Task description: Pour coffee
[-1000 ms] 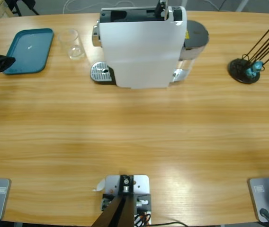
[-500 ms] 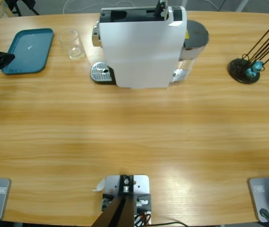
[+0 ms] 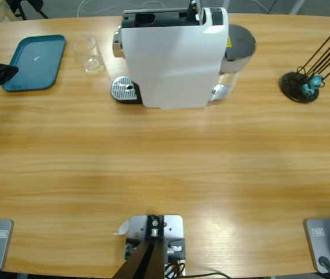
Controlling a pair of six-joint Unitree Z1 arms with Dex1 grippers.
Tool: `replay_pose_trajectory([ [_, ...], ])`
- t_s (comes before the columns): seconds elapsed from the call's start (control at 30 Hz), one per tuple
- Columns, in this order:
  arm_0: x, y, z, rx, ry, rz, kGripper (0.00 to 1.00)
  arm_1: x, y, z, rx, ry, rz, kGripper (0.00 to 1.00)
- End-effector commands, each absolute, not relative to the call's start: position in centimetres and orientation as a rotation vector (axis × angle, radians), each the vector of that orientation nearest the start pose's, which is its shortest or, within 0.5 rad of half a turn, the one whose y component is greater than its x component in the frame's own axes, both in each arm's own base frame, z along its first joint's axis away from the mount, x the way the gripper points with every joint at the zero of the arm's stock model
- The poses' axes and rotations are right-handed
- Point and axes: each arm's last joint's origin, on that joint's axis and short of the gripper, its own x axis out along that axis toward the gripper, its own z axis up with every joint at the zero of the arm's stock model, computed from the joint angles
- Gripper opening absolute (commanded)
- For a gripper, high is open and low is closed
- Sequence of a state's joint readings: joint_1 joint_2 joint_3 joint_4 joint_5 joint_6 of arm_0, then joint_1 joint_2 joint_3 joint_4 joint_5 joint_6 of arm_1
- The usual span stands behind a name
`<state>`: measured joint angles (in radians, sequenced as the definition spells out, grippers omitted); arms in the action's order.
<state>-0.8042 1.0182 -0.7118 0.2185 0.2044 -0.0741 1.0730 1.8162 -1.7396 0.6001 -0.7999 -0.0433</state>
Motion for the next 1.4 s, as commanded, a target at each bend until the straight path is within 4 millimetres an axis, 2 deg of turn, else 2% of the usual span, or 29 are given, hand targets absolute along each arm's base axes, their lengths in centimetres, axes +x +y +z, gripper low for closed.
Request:
replay_pose_trajectory([
  [0.03, 10.7, -9.6, 31.7, 0.201, 0.528, -0.570, 1.000, 22.1, 36.4, 39.0, -0.680, 0.399, 0.307, 0.000],
  [0.33, 10.8, -9.8, 31.6, 0.205, 0.535, -0.569, 1.000, 21.4, 39.1, 35.7, -0.691, 0.447, 0.381, 0.000],
  [0.87, 11.0, -10.0, 31.3, 0.212, 0.551, -0.574, 1.000, 22.1, 40.9, 30.4, -0.724, 0.541, 0.411, 0.000],
  [1.4, 11.1, -10.2, 31.1, 0.218, 0.564, -0.574, 1.000, 23.9, 41.5, 27.8, -0.749, 0.588, 0.394, 0.000],
])
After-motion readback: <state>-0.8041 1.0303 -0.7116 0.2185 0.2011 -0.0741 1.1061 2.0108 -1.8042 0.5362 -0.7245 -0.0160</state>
